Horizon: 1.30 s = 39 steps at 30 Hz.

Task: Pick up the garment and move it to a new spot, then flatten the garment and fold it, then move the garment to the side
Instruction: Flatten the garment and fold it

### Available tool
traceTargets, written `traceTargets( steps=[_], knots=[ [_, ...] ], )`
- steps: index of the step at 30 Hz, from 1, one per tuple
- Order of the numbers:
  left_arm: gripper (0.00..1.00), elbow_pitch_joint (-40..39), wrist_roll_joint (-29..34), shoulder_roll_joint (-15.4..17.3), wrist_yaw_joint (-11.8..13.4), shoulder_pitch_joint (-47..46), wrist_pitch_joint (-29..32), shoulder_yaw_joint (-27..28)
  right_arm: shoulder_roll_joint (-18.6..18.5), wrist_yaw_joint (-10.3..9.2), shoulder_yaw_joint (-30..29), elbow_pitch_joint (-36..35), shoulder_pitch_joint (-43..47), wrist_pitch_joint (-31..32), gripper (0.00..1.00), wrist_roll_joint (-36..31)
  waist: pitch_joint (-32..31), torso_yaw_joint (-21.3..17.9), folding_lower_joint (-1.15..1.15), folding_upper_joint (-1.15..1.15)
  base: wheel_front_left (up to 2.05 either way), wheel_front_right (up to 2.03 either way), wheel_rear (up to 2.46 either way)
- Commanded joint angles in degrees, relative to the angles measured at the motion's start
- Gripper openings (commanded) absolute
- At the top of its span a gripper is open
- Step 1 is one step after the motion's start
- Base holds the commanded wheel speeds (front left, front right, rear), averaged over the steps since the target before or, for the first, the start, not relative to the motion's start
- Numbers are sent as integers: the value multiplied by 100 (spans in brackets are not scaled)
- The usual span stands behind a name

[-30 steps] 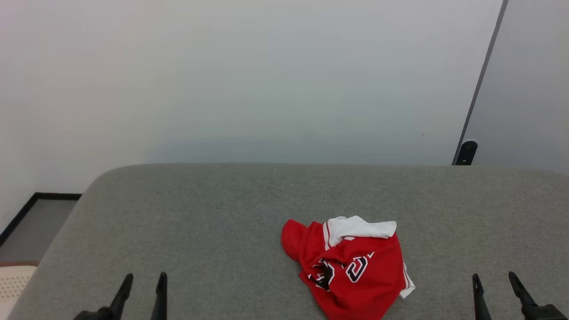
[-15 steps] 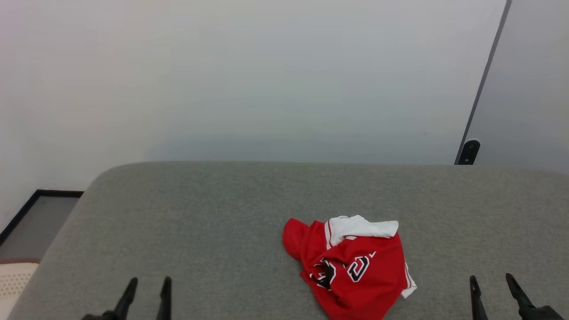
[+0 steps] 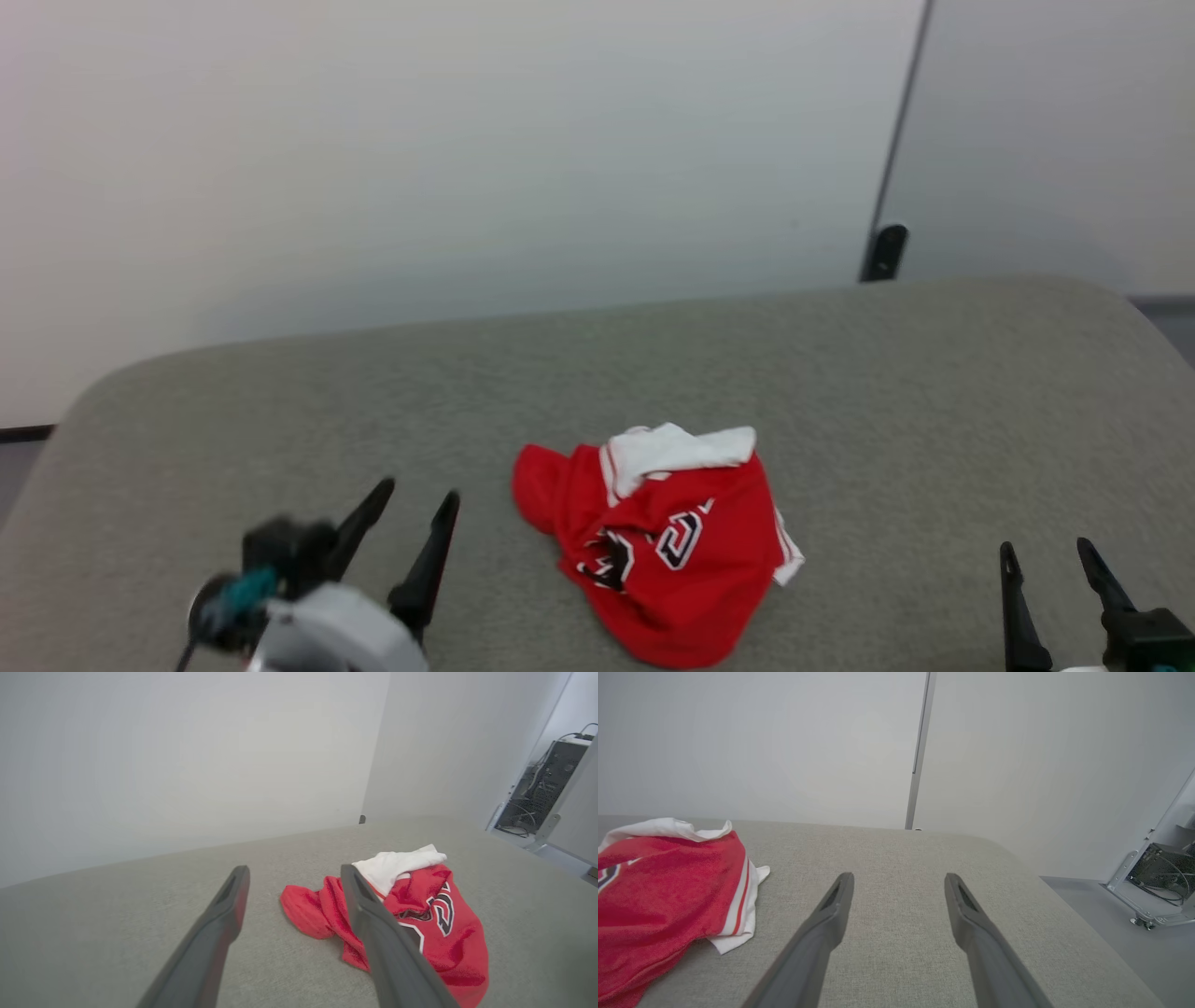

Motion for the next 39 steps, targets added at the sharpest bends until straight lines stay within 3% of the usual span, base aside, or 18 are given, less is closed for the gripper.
traceTargets(
  steps=[1, 8, 16, 27, 30, 39],
  knots=[
    [100, -51, -191, 110, -19, -208, 157, -144, 4, -8, 51, 25, -101, -25, 100, 10, 313, -404, 0, 0, 0, 0, 0],
    [100, -203, -1405, 762, -17, -1303, 1756, -989, 2, -8, 266, 135, -219, -25, 100, 175, 536, -747, 0, 0, 0, 0, 0],
    [100, 27, -2682, 1109, -17, -2710, 3910, -1684, 3, -8, 631, 262, -438, -25, 100, 369, 784, -957, 0, 0, 0, 0, 0],
    [99, 796, -3081, 956, -17, -4106, 5516, -2407, 2, -8, 992, 374, -720, -25, 100, 688, 1245, -1281, 0, 0, 0, 0, 0],
    [93, 1013, -3131, 849, -17, -4310, 5803, -2541, 2, -8, 1026, 386, -779, -25, 100, 772, 1343, -1379, 0, 0, 0, 0, 0],
    [97, 1462, -3122, 628, 18, -4508, 6279, -2848, 3, -8, 1078, 425, -762, -25, 100, 900, 1435, -1552, 0, 0, 0, 0, 0]
  ],
)
